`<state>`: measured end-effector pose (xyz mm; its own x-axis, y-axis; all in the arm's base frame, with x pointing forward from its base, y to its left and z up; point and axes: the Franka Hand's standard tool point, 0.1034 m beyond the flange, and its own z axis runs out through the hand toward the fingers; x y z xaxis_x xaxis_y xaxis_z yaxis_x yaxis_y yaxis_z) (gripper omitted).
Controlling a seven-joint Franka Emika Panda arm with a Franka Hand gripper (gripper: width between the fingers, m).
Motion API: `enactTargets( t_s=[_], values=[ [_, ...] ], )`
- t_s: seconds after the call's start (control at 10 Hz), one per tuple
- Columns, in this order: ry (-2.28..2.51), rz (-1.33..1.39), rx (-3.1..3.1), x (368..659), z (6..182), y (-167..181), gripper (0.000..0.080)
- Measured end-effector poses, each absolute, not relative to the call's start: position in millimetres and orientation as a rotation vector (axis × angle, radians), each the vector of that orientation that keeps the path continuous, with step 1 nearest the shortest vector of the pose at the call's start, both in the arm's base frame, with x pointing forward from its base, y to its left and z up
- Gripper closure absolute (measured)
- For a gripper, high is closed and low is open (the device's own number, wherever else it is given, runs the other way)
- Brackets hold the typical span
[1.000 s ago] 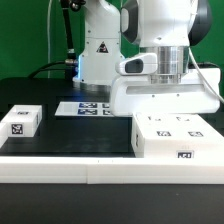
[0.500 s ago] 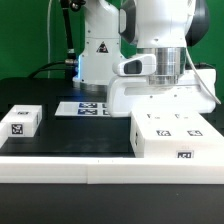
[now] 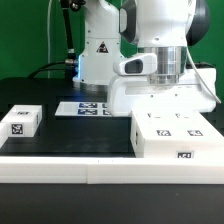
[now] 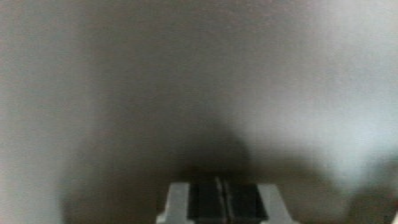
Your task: Assemble cabinet
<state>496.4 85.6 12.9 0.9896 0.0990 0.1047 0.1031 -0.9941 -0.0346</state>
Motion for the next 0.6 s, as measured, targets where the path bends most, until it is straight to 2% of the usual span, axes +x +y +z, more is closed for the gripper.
enactTargets(
  t_s=[0.5,0.6],
  values=[
    [-0.257,-0.171,-3.094,506,75.2,82,0.0797],
    [-0.257,-0.179,-3.093,505,70.8,82,0.0797]
  ],
)
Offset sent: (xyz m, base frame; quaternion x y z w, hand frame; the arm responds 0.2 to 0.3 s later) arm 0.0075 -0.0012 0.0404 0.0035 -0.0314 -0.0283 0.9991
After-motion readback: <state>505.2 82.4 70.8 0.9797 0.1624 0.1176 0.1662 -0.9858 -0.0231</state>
